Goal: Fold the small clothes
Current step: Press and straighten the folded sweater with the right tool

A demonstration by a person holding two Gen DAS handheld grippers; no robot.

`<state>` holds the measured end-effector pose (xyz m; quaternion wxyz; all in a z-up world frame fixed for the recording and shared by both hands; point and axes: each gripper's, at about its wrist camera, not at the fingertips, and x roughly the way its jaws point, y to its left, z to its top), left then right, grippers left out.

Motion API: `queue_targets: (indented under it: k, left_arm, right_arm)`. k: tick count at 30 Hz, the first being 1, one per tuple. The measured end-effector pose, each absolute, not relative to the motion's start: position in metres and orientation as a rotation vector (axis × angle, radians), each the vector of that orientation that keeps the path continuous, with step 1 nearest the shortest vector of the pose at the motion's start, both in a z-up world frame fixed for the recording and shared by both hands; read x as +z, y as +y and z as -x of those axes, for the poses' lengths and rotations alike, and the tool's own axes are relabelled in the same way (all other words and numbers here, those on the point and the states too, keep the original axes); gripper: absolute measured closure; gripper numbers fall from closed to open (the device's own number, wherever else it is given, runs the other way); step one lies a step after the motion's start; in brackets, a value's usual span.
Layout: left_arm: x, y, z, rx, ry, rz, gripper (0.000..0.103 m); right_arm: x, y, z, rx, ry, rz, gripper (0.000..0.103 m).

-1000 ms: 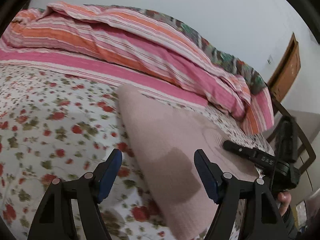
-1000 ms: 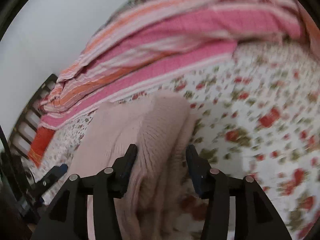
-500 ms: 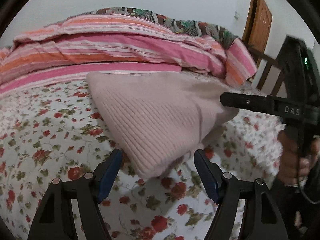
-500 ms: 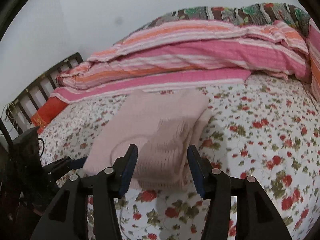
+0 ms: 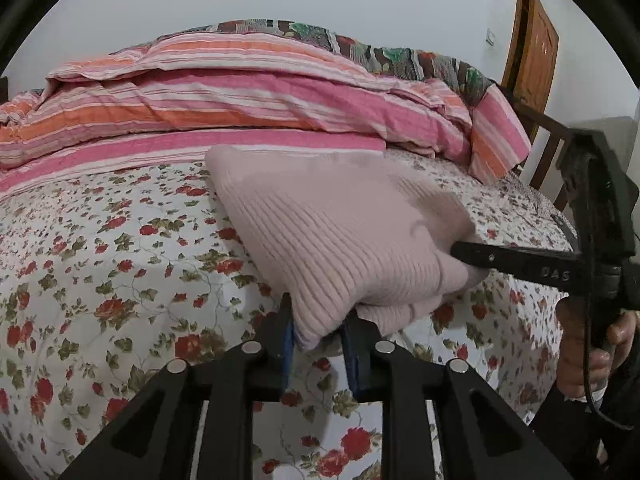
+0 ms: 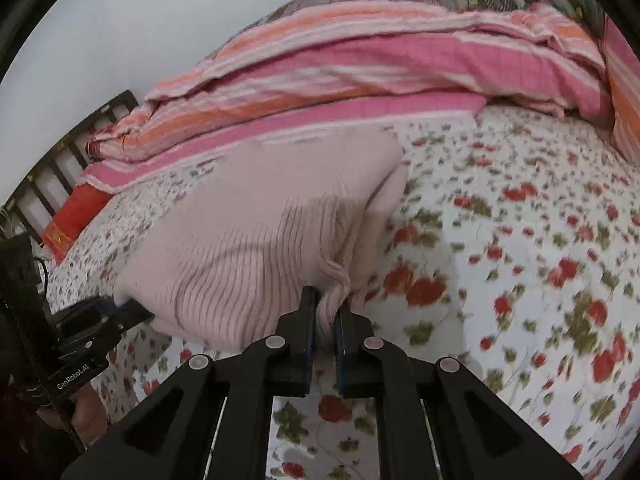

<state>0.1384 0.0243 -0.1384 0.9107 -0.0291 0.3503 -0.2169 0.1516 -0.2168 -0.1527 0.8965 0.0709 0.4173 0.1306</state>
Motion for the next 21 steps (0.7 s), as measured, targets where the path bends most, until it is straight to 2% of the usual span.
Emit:
queue_targets:
  k: [2, 4, 6, 7, 8, 9, 11, 12, 13, 15, 18, 21]
  left_arm:
    - [-0.139, 0.027, -0.138, -0.457, 0.733, 0.08, 0.076]
    - [-0.135, 0.032, -0.137, -0.473, 0.723, 0.109, 0.072]
    - [-0.13, 0.04, -0.132, -0.499, 0.692, 0.149, 0.065]
    - [-0.127, 0.044, -0.13, -0.511, 0.669, 0.17, 0.056]
    - [-0.125, 0.046, -0.129, -0.515, 0.649, 0.187, 0.041]
    - [-0.122, 0.051, -0.127, -0.516, 0.622, 0.21, 0.036]
    - [-0.12, 0.056, -0.129, -0.523, 0.604, 0.252, 0.036]
    - [-0.12, 0.058, -0.133, -0.52, 0.607, 0.275, 0.036]
    - [-0.121, 0.059, -0.139, -0.507, 0.615, 0.306, 0.036]
    - [-0.124, 0.056, -0.15, -0.486, 0.64, 0.327, 0.037]
    - [-0.132, 0.044, -0.167, -0.438, 0.704, 0.303, 0.037]
    - [-0.134, 0.037, -0.171, -0.449, 0.712, 0.294, 0.037]
  right_arm:
    - [-0.143, -0.218, -0.151, 0.314, 0.844, -0.175, 0.087]
    - [-0.134, -0.22, -0.153, 0.332, 0.808, -0.184, 0.066]
    - [-0.126, -0.218, -0.161, 0.32, 0.767, -0.184, 0.061]
    - [-0.124, -0.217, -0.166, 0.317, 0.76, -0.189, 0.061]
    - [-0.123, -0.217, -0.173, 0.311, 0.761, -0.199, 0.061]
    - [-0.124, -0.216, -0.18, 0.302, 0.765, -0.202, 0.061]
    - [-0.129, -0.214, -0.195, 0.256, 0.784, -0.199, 0.061]
    - [-0.132, -0.214, -0.2, 0.239, 0.8, -0.201, 0.071]
    - [-0.136, -0.213, -0.205, 0.236, 0.818, -0.202, 0.086]
    - [-0.138, -0.208, -0.204, 0.255, 0.804, -0.159, 0.088]
    - [-0.129, -0.213, -0.187, 0.293, 0.686, -0.1, 0.09]
    - [-0.149, -0.237, -0.193, 0.239, 0.761, -0.202, 0.09]
